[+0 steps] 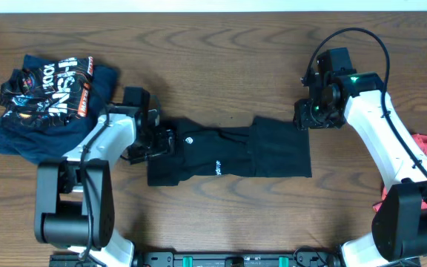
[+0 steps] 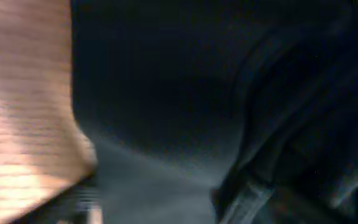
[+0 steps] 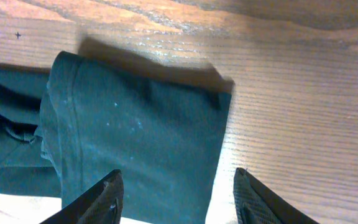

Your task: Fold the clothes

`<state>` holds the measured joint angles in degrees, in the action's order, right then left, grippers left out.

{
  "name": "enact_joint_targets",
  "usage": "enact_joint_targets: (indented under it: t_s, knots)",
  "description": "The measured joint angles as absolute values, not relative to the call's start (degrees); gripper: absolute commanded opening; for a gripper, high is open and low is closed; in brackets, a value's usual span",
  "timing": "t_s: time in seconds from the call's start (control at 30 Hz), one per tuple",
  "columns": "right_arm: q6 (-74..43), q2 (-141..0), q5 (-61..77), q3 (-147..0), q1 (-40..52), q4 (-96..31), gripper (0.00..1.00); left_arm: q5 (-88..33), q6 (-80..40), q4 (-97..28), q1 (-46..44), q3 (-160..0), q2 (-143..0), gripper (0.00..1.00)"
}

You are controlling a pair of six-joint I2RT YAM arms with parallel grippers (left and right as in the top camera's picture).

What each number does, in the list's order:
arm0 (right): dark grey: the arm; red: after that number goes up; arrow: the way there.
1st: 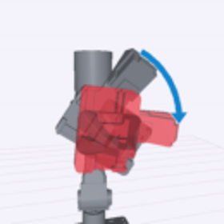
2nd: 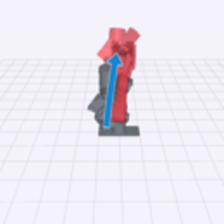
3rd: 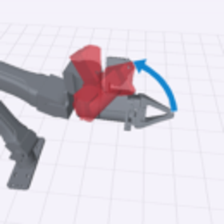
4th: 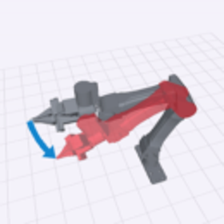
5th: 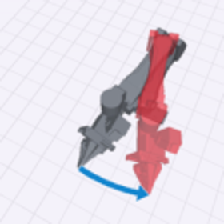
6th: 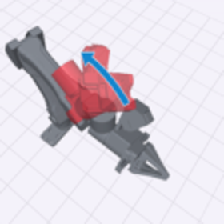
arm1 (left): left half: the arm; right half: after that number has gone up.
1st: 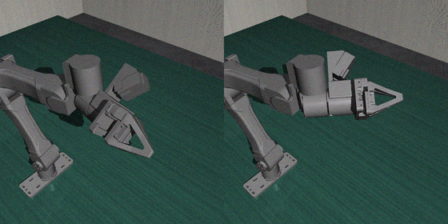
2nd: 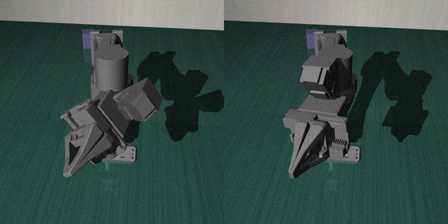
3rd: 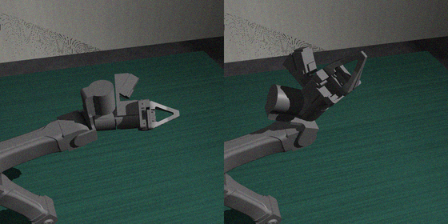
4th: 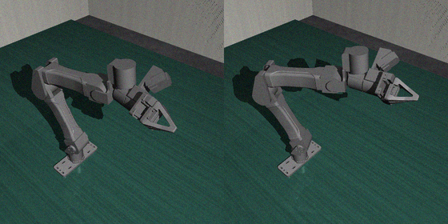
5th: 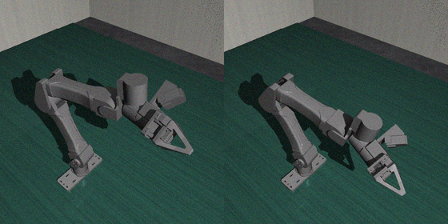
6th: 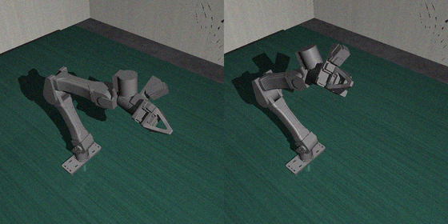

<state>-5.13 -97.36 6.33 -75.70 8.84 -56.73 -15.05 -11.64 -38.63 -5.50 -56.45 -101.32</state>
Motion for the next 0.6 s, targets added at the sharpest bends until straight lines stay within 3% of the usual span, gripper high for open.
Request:
enact_joint_targets:
  t_s: [0.1, 0.37, 0.6]
  knots:
    - [-5.13, -97.36, 6.17, -75.68, 8.84, -56.73, 0.55, -16.36, -11.42, -38.28, -6.83, -56.66, -102.24, 0.07]
    - [-5.13, -97.36, 6.15, -75.7, 8.84, -56.75, 0.55, -17.87, -10.57, -39.64, -6.66, -57.23, -102.43, 0.06]
    - [-5.13, -97.36, 6.15, -75.68, 8.84, -56.77, 0.56, -13.43, -10.17, -49.6, -3.51, -60.8, -100.49, 0.06]
